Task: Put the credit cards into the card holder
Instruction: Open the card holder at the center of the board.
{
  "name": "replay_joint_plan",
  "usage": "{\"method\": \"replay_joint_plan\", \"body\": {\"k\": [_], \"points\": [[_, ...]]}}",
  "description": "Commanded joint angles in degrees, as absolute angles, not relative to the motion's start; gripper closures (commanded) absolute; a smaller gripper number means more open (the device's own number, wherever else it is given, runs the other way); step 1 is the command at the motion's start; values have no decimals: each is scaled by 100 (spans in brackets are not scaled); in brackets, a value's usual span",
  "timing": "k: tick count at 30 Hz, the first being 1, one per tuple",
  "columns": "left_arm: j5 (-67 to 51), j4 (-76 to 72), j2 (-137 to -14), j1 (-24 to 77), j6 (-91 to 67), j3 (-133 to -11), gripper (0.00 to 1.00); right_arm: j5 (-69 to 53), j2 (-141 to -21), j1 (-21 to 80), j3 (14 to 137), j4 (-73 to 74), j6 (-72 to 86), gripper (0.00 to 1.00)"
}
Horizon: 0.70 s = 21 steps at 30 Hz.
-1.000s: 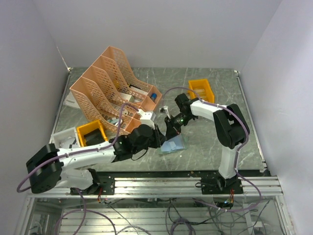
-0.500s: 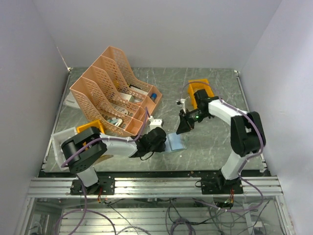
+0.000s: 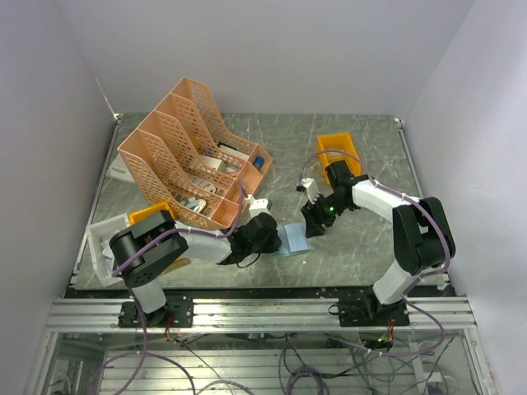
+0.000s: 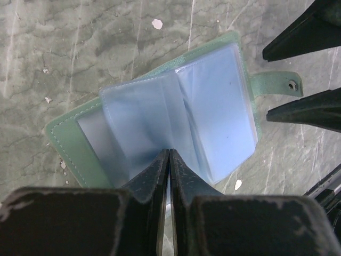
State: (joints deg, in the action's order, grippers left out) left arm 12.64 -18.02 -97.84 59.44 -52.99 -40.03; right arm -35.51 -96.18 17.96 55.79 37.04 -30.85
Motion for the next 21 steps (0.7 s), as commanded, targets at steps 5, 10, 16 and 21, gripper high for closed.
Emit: {"method": "replay_joint_plan", "body": {"k": [5,10,16,21], "points": [[1217,-1226,-9995,5917,-5165,-3822,84,-3209,-8780,1660,5349,3433,-3329,37],[1182,-1193,-9867,5915,-5116,-3858,84,-3018,-9172,1617,5373,3438,-3195,37],[1153,-1221,-9684,5916,-5134,-3854,84,-2917,-9351,1635,5362,3425,-3105,44],[1104,-1133,-9588,5915,-5099,-3925,83,-2938,-9479,1639,5460,3572,-3134,85]]}}
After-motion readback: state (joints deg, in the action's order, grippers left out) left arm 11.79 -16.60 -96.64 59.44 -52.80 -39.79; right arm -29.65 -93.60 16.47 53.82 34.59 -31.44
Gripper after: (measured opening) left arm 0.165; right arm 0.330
